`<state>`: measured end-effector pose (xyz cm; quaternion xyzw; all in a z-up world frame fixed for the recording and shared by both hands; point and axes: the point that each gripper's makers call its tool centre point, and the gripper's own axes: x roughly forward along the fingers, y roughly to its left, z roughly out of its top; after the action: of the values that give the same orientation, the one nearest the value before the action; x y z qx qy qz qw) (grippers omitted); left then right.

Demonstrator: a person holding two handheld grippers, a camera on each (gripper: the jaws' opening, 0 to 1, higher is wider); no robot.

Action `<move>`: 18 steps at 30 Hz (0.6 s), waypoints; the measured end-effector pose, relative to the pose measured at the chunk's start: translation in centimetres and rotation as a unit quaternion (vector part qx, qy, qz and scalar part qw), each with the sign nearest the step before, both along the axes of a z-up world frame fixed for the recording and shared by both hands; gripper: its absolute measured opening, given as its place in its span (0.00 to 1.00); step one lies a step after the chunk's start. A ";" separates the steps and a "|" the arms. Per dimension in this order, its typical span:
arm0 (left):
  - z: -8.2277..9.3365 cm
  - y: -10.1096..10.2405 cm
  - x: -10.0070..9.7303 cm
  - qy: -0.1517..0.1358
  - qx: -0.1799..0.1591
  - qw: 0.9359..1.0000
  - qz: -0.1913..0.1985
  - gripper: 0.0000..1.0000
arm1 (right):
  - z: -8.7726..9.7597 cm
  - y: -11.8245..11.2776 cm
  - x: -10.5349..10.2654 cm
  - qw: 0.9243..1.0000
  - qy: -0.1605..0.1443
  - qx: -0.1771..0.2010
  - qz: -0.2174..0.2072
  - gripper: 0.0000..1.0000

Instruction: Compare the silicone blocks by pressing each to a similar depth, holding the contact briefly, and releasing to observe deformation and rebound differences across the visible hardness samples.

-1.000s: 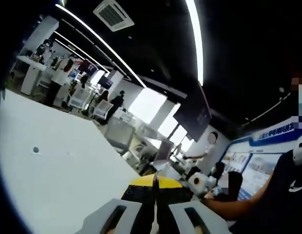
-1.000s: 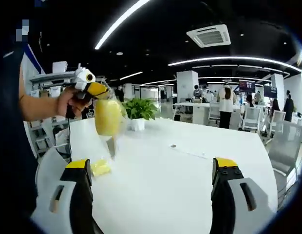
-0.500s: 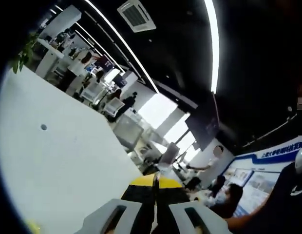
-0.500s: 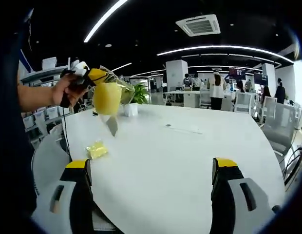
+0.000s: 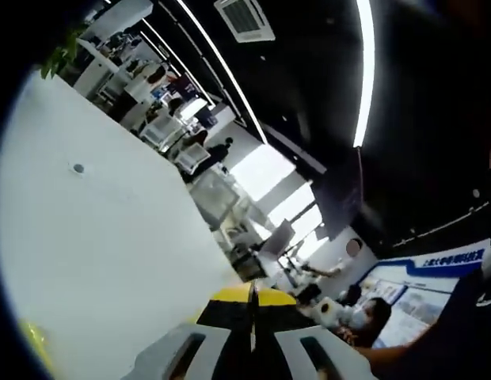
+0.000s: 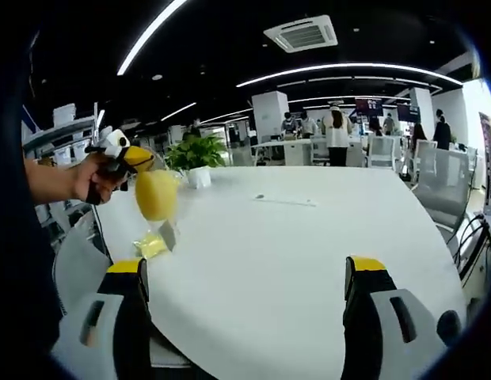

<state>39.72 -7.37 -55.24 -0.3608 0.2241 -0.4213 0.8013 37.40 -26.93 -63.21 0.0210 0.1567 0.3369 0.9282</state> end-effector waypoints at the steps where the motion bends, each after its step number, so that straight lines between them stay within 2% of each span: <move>1: -0.4 -0.1 -0.1 0.003 0.003 1.000 -0.001 0.00 | -0.1 0.0 0.0 1.000 0.001 0.000 -0.001 0.97; 9: -4.0 0.0 -0.6 0.033 0.011 0.999 0.005 0.00 | -0.5 0.4 -0.8 1.000 0.004 -0.001 0.003 0.97; 12: -4.8 0.1 -0.7 0.051 -0.004 0.999 0.017 0.00 | -0.8 0.4 -1.1 1.000 0.010 0.003 0.001 0.97; 18: -6.6 0.7 -0.9 0.078 -0.010 0.997 0.027 0.00 | -1.6 -0.2 -1.4 1.000 0.014 0.001 -0.004 0.97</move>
<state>38.78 -6.64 -61.86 -0.4067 0.2717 -0.3722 0.7888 36.00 -27.12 -64.78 0.0273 0.1696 0.3332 0.9271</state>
